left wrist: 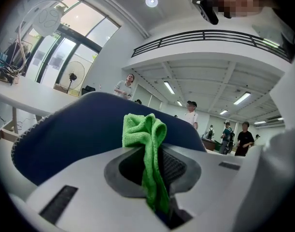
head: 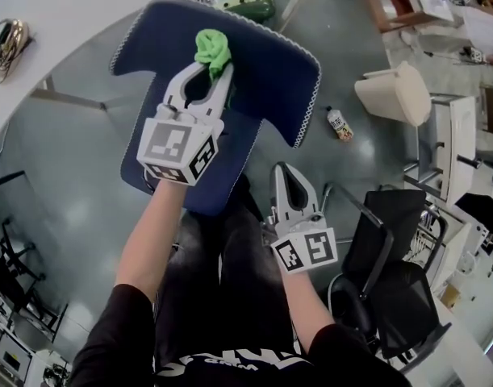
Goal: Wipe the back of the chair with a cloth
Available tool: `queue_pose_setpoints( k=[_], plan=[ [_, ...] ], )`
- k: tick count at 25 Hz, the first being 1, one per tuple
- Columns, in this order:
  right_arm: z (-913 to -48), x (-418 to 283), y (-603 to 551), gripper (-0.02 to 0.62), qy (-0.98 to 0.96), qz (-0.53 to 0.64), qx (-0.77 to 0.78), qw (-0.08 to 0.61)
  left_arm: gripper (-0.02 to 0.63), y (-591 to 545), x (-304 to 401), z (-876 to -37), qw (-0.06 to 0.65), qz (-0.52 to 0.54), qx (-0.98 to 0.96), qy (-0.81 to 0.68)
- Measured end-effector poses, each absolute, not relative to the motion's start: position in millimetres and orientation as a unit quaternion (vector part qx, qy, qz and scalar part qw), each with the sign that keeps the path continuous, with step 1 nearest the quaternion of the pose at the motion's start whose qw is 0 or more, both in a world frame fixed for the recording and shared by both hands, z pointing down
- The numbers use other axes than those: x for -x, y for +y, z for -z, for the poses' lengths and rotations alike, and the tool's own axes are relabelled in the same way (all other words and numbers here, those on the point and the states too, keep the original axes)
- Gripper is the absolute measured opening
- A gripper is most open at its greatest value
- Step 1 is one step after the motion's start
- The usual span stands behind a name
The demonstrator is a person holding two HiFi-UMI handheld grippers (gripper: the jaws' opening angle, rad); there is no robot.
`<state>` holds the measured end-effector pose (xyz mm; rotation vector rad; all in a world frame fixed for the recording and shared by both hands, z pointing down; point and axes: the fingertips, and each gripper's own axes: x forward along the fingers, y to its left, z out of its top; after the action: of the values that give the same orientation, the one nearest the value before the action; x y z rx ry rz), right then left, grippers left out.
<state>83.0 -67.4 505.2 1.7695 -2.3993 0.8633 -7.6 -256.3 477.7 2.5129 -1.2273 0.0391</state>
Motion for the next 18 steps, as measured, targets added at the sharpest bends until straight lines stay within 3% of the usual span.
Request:
queue_pose_setpoints(
  k=[10,18],
  plan=[
    [-512,-93,-60,-0.008,-0.767,-0.289,-0.572,0.013,0.058,-189,-93,-499,0.207,-0.042,-0.930,-0.302],
    [-516,-92,-64,-0.008,-0.773,-0.290,-0.564,0.019,0.057,-168,-66,-502,0.215,-0.042,-0.925,-0.310]
  ],
)
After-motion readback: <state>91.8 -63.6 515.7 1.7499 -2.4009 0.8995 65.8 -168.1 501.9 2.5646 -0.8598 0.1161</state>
